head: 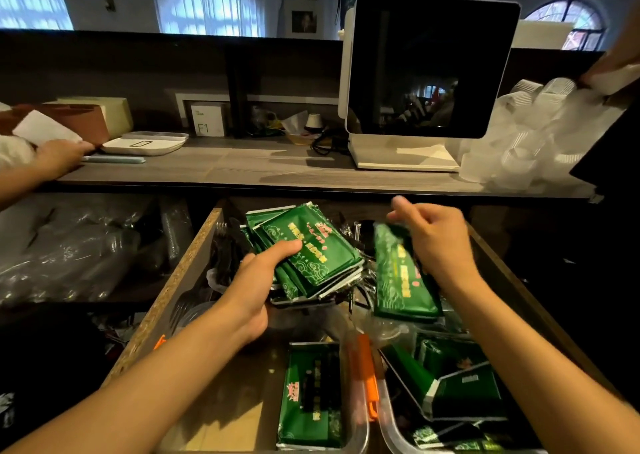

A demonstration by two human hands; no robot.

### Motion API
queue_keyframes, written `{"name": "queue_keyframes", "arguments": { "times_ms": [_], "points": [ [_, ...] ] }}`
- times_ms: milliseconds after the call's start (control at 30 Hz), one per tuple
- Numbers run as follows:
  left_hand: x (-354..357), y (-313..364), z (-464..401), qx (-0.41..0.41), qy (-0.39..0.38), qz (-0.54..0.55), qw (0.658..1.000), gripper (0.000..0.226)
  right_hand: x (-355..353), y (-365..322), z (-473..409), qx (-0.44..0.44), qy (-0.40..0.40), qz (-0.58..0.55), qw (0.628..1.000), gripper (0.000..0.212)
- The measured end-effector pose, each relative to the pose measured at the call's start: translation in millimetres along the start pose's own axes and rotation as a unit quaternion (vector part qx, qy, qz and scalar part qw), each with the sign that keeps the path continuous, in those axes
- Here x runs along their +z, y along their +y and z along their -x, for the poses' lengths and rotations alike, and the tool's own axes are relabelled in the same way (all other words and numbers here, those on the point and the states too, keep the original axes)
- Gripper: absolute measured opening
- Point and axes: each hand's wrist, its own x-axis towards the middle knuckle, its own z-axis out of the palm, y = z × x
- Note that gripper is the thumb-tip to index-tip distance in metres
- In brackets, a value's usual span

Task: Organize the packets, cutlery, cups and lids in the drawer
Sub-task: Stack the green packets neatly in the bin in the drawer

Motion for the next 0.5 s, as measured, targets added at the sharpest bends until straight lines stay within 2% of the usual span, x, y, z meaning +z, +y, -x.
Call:
{"name": "queue_keyframes", "arguments": {
  "times_ms": [100,200,333,433,500],
  "points": [
    [-0.1,-3.9,1.0,0.003,-0.011,-0.014,1.0,0.129,-9.3,-7.9,-2.7,0.085,0.063,-0.139,0.985,0.033],
    [5.3,-7.1,7.1,-0.016,-0.031,-0.046,0.998,0.124,-3.1,-9.8,1.4,0.118,0.016,-0.17,0.978,0.031],
    [20.5,-10.2,25.3,-0.086,-0.093,-0.062,0.99,0.113,21.1,-0.8,11.9,0.057,-0.03,-0.064,0.996,0.024],
    [29.2,-8.7,36.0,-0.111,-0.126,-0.055,0.984,0.073,28.2,3.4,15.4,0.001,-0.035,0.058,0.998,0.02],
    [31.6,-7.5,40.0,-0.12,-0.148,-0.047,0.981,0.065,29.9,4.0,18.4,-0.017,-0.039,0.093,0.995,0.022]
  ]
}}
